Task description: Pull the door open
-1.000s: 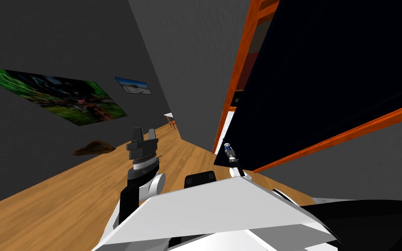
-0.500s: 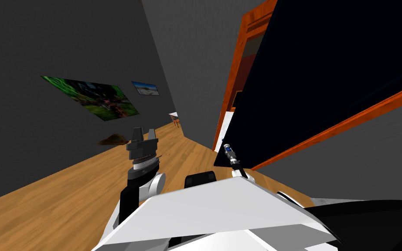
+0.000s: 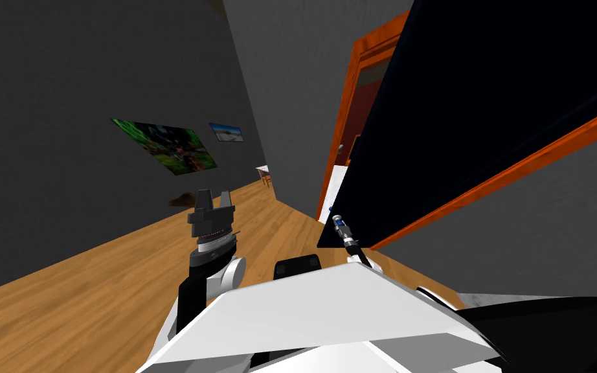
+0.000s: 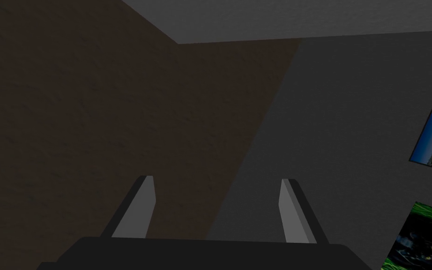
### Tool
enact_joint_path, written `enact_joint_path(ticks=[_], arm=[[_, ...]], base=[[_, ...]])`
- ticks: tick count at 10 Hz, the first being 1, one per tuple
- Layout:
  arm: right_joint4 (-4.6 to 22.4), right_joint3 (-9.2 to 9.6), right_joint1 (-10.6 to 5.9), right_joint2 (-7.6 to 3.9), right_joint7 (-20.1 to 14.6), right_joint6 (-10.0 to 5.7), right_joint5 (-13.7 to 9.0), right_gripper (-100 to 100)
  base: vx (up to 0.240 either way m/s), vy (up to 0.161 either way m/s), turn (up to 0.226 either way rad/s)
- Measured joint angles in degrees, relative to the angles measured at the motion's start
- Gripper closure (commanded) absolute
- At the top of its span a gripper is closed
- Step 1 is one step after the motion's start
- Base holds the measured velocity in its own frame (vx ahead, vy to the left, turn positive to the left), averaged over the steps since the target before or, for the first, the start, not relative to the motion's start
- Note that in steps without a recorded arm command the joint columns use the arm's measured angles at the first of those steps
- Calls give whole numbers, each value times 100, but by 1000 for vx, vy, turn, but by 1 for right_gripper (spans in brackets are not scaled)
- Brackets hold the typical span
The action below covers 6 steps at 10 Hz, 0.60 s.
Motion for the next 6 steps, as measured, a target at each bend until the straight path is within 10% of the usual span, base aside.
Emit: enact_joint_path(ticks=[6], arm=[[-82,463,284,-367,-451,-413,211,100]], base=[[-225,-55,106]])
